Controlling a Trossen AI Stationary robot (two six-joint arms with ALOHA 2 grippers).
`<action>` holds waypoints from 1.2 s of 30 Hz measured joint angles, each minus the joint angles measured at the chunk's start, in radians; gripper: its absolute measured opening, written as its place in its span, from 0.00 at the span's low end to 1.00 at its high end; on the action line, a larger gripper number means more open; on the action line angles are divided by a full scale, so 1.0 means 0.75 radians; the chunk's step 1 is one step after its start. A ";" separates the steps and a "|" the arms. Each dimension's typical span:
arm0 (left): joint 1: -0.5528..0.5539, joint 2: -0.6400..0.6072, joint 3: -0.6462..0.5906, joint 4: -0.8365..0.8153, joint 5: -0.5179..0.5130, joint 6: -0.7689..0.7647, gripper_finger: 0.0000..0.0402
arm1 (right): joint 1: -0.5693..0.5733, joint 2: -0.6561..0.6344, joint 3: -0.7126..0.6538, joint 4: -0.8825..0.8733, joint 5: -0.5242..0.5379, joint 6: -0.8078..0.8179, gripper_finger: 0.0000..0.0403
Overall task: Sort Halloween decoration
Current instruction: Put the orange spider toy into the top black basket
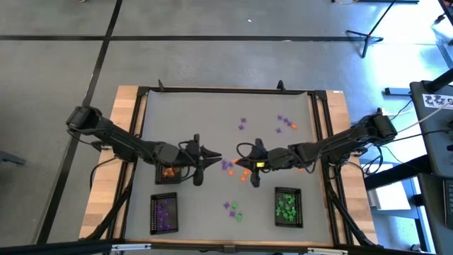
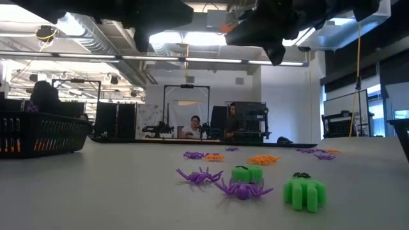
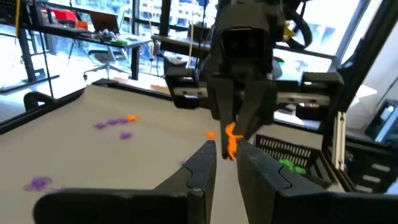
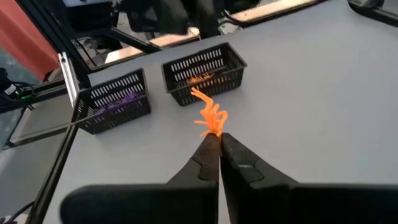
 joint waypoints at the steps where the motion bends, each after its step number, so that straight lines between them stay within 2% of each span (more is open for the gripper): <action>1: 0.002 0.007 0.000 0.020 0.000 0.000 0.14 | 0.000 0.005 0.000 0.014 0.000 -0.006 0.01; 20: 0.008 0.015 0.000 0.043 0.000 0.008 0.14 | 0.000 0.005 0.000 0.075 0.002 -0.070 0.01; 25: 0.008 0.015 0.000 0.044 -0.002 0.010 0.14 | 0.000 0.005 0.000 0.191 0.002 -0.071 0.01; 28: 0.013 0.012 0.000 0.088 -0.051 0.010 0.14 | 0.000 0.005 0.000 0.257 0.002 -0.090 0.01; 36: 0.016 0.010 0.000 0.091 -0.050 0.010 0.14 | 0.000 0.005 0.000 0.289 0.029 -0.102 0.01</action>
